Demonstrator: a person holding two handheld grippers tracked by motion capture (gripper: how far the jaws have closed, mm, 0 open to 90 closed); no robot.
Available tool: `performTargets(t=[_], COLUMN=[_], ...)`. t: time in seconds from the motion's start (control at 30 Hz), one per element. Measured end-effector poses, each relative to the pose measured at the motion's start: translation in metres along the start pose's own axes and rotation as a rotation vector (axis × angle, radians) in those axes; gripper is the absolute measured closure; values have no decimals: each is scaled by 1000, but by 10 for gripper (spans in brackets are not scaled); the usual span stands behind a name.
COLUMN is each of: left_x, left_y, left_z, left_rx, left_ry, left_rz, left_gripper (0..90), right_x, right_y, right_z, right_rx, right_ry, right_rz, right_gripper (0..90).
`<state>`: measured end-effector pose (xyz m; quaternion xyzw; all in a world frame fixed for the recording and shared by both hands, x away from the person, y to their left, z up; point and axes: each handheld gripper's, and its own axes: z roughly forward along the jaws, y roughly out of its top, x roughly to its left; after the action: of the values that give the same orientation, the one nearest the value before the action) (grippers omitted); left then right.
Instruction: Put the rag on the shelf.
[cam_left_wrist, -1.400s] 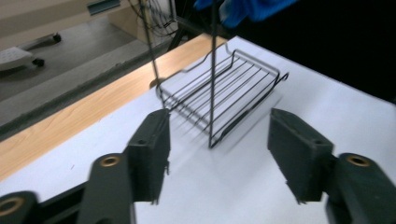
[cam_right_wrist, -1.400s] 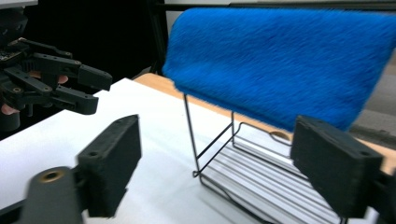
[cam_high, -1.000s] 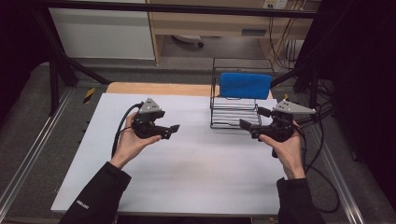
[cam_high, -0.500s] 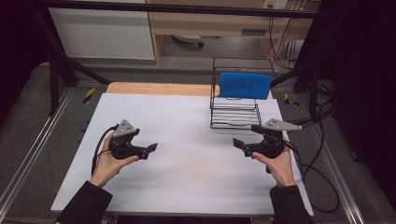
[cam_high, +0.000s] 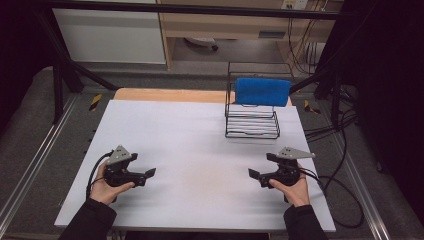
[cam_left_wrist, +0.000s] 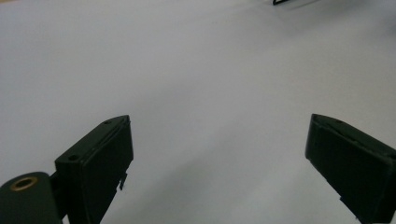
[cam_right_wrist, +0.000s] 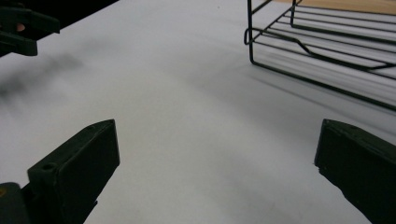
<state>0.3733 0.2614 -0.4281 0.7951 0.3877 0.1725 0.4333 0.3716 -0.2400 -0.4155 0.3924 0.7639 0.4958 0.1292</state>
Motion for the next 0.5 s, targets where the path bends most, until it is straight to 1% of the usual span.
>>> performTargets(t=[0.03,0.27,0.37,0.47,0.5], left_x=[0,2,4,6,7], left_y=[-2,-18,-24,-29,-30], left_z=[0,-1,-1,-2,-2], left_rx=[2,26,41,51,54], left_ry=[-1,3,10,21,22], left_rz=[2,16,25,14,19], left_gripper=[79,79,79,79,78], right_x=[-1,-9,-11,-12,-13], right_y=[-3,-25,-31,-34,-34], right_z=[0,-5,-6,-6,-6], right_rx=[6,31,39,57,60], right_ry=[2,-3,-4,-16,-20], right_rz=[8,20,19,10,13], right_gripper=[7,8,8,8,8])
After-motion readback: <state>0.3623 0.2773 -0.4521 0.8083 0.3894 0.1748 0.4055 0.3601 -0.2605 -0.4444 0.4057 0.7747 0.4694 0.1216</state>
